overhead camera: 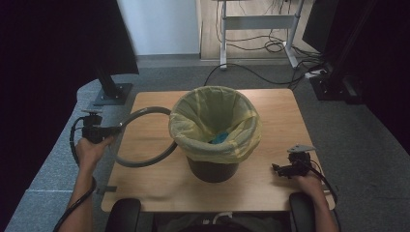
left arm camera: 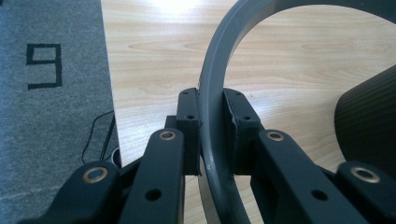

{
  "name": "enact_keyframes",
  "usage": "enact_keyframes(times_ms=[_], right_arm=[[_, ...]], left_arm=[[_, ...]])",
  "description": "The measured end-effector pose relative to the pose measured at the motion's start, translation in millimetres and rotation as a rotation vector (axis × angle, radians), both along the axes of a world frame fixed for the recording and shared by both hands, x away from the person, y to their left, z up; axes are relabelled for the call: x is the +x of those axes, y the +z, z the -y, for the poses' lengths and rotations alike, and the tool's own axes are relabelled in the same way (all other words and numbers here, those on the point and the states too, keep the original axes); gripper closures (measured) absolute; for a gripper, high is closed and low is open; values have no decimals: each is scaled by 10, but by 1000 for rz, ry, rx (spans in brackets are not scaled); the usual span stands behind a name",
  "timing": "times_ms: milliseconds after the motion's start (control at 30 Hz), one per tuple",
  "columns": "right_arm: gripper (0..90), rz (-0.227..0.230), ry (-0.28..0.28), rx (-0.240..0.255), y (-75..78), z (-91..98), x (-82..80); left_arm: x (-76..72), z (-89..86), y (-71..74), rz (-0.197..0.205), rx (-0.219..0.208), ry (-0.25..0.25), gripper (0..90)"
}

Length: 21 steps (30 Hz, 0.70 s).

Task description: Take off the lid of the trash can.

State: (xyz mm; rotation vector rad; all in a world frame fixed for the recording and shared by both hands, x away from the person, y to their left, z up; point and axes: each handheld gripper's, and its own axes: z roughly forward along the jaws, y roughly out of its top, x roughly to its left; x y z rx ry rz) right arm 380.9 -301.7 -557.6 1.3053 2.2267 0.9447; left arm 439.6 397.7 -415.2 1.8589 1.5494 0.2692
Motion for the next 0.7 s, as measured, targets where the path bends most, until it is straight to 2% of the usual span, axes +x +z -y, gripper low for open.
enact_keyframes(times_ms=[500, 700], right_arm=[[0, 0, -1, -1, 0, 0, 0], [0, 0, 0, 0, 0, 0, 0]], left_arm=[[7, 28, -424, -32, -2, 29, 779], [20, 52, -587, -55, 15, 34, 779]])
